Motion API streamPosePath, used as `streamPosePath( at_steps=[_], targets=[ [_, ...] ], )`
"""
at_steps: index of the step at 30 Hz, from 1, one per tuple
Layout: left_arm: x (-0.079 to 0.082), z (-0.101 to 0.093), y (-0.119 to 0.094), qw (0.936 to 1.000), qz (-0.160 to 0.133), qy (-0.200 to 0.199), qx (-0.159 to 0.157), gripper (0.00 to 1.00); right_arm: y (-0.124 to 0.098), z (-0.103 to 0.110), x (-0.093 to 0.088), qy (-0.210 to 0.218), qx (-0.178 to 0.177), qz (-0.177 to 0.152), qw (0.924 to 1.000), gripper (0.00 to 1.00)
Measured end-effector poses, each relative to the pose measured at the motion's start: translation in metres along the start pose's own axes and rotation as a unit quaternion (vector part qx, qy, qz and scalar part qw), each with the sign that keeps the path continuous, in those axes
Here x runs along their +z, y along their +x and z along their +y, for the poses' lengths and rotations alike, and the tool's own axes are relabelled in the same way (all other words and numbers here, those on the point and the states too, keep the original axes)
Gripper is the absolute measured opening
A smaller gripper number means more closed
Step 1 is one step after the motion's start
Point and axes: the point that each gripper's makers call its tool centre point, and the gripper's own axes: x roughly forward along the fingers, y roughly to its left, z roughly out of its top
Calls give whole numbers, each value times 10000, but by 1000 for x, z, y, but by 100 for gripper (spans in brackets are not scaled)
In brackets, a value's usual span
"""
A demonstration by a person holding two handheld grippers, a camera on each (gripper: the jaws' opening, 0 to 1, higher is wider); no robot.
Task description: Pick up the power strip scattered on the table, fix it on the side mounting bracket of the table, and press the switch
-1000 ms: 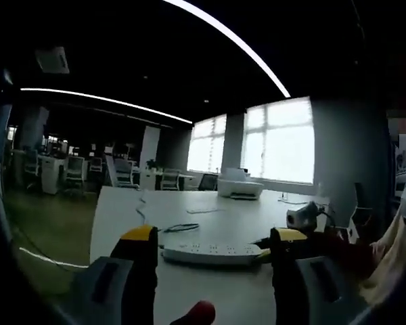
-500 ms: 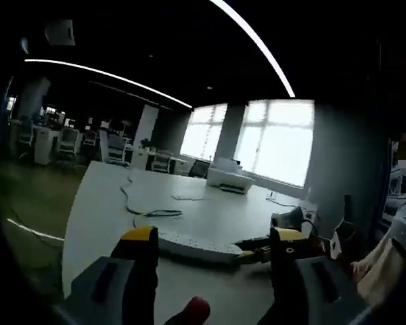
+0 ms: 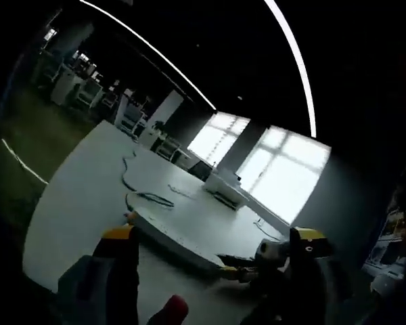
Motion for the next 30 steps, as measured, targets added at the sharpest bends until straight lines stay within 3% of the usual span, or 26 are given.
streamPosePath(
  at_steps=[4,10,17,22,30],
  targets=[
    [-3,3,5,9996,-101,-278,-14,97,0,-1,0,38,7,-5,10000,46],
    [5,-1,11,9944,-545,-875,-249,97,-1,-2,0,32,8,-24,10000,46],
    [-10,1,22,9868,-302,-1566,-275,97,-2,-1,-1,6,-10,-31,10000,46],
    [-19,6,29,9847,-233,-1710,-231,94,-3,-4,0,-11,-27,-34,10000,46],
    [-34,10,36,9836,-41,-1796,-177,97,-4,-2,0,158,26,-15,9999,46]
  ],
)
